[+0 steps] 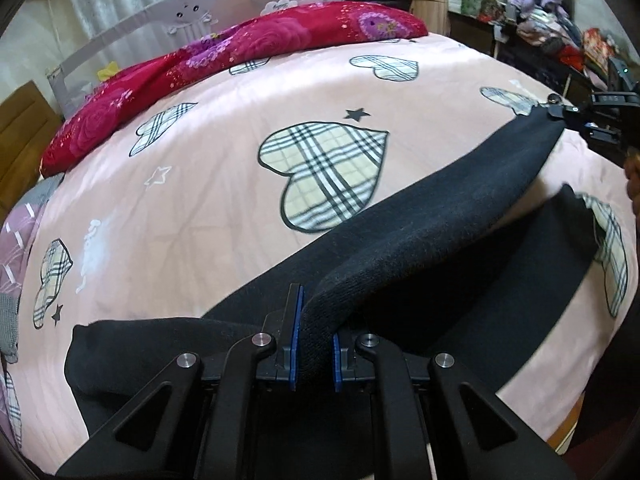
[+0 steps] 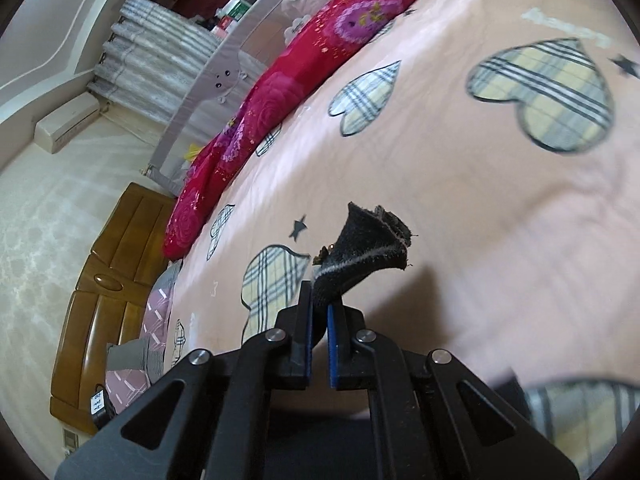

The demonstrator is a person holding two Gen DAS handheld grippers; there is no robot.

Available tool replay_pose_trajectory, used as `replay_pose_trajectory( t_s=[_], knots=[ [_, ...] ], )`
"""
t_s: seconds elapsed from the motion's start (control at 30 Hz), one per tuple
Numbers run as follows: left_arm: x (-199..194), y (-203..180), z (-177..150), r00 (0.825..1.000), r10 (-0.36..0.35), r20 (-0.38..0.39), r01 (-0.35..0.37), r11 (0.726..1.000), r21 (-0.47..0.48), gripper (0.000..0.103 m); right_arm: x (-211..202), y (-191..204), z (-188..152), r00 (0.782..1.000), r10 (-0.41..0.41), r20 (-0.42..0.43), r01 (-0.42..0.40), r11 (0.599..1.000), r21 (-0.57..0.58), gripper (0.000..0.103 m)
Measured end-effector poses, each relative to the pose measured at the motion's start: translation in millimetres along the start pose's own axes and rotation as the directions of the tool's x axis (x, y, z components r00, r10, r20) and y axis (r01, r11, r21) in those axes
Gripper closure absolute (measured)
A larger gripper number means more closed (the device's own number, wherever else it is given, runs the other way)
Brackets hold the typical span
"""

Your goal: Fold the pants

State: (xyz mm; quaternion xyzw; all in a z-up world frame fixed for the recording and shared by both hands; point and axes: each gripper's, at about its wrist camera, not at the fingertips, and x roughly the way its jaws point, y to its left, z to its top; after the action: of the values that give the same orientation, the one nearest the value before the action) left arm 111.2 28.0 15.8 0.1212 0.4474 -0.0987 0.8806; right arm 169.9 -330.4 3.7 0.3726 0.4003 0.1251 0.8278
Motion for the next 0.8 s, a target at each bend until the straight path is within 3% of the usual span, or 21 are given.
replay_pose_trajectory(
  t_s=[0.3, 0.8],
  knots=[
    [-11, -16, -29, 1.000, -0.004, -0.007, 0.004, 1.000, 0.003, 0.092, -48, -28, -58, 0.998, -0.052, 0.018, 0.051, 0.997, 0.052, 0.096],
    [-3, -38, -66, 0.998, 0.019, -0.062, -0.019, 1.000, 0.009, 0.092, -60, -60, -106, 0.987, -0.161, -0.025, 0.163, 0.985, 0.059, 0.096]
  ],
)
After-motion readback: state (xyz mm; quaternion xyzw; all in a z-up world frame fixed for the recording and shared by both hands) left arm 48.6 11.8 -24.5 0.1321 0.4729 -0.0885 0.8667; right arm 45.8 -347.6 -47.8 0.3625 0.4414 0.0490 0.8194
